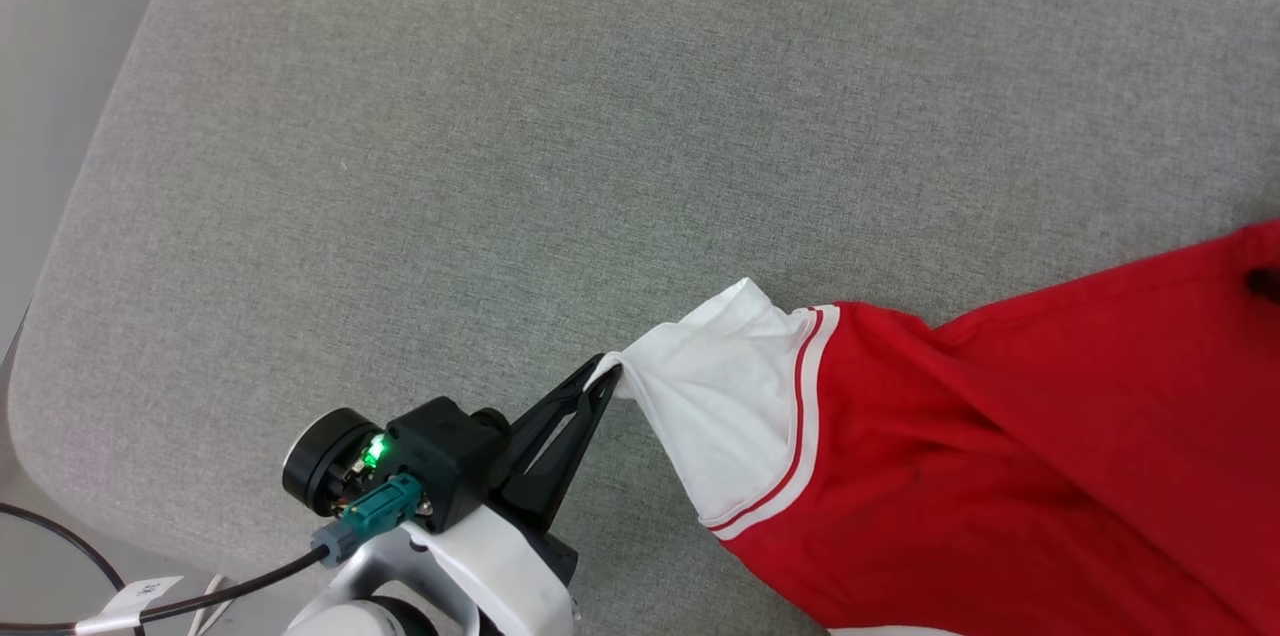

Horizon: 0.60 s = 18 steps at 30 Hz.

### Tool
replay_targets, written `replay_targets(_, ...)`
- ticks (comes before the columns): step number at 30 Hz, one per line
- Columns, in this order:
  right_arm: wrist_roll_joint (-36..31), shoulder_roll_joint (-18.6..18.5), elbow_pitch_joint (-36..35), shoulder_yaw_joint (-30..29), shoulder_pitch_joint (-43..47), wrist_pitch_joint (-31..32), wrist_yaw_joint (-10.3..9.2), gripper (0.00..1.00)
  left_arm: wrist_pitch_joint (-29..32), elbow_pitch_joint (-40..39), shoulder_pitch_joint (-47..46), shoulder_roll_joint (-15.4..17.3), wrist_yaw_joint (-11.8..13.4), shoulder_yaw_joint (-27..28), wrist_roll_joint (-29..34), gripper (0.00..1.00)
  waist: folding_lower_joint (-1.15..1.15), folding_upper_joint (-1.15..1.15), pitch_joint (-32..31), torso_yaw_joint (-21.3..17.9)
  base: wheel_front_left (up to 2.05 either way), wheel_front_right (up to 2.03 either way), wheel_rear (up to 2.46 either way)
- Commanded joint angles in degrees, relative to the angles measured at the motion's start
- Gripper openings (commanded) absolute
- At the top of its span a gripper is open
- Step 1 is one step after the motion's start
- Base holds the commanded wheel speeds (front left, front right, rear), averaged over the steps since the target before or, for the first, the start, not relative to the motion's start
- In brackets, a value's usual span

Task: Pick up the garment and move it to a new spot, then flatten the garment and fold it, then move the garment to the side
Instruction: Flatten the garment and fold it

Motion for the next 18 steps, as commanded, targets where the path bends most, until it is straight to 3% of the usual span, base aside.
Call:
replay_targets(1,0.44,1.26,3.8,2.26,6.46,1.97,-0.02,0.0,-0.31,0.2,-0.66,-0.14,-0.28,0.2,-0.16,0.0,0.0,0.0,-0.09,-0.14,0.0,0.0,0.0)
replay_targets(9,1.84,0.57,3.14,1.21,3.75,-3.8,-0.03,0.0,-0.26,0.71,-0.7,0.52,-0.07,0.47,-0.32,0.0,0.0,0.0,-3.02,-1.72,0.0,0.0,0.0)
replay_targets(18,5.25,-0.39,1.14,1.57,-0.13,-14.69,-0.03,0.0,0.78,0.47,-0.36,2.31,0.95,2.29,-1.92,0.0,0.0,0.0,-11.4,-5.95,0.0,0.0,0.0)
